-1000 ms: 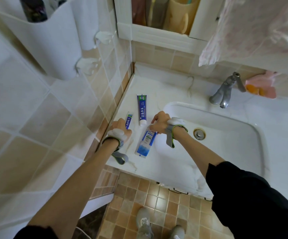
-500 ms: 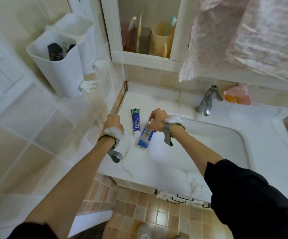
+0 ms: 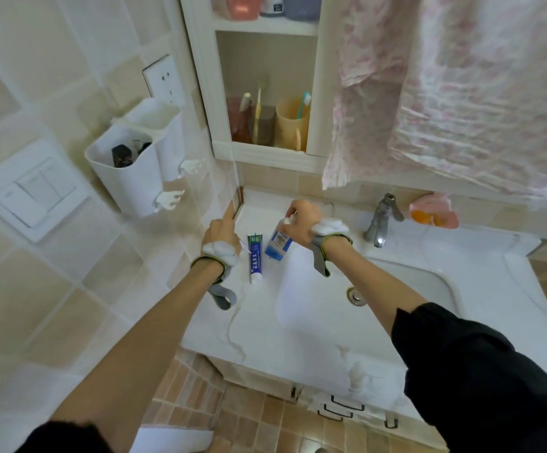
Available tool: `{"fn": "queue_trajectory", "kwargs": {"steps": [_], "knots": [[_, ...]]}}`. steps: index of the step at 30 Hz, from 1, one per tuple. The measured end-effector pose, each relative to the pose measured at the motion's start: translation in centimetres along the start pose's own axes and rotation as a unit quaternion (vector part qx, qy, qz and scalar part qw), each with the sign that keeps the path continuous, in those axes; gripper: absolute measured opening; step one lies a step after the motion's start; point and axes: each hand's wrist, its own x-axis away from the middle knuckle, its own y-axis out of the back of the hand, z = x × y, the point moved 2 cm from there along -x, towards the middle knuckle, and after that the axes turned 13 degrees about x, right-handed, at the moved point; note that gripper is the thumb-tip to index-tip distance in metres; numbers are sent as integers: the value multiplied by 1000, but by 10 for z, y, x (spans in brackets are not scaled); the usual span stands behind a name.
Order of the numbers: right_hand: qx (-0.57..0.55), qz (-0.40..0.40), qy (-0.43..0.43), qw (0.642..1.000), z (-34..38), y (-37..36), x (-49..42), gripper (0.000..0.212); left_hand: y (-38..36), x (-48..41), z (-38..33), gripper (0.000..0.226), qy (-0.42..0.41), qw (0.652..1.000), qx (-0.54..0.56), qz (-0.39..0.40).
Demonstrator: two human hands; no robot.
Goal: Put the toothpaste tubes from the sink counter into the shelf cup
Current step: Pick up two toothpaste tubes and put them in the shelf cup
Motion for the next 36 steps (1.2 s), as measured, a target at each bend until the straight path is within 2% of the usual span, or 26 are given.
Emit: {"fn": "queue_trajectory", "kwargs": {"steps": [6, 14, 24, 30, 36], "knots": [[9, -27, 21, 999, 2, 38, -9, 20, 23, -2, -33, 26, -6, 1000, 10, -15], [-18, -88, 80, 993, 10, 96, -15, 18, 63, -3, -87, 22, -27, 995, -13, -98], [-52, -157, 110, 980, 33, 161, -32, 17, 116, -18, -141, 16, -58, 980, -22, -188], [-30, -172, 92, 980, 47, 189, -46, 20, 141, -38, -160, 18, -80, 972, -20, -222], [-24, -197, 79, 977, 67, 207, -64, 23, 164, -65, -166, 13, -113, 968, -18, -223]]}}
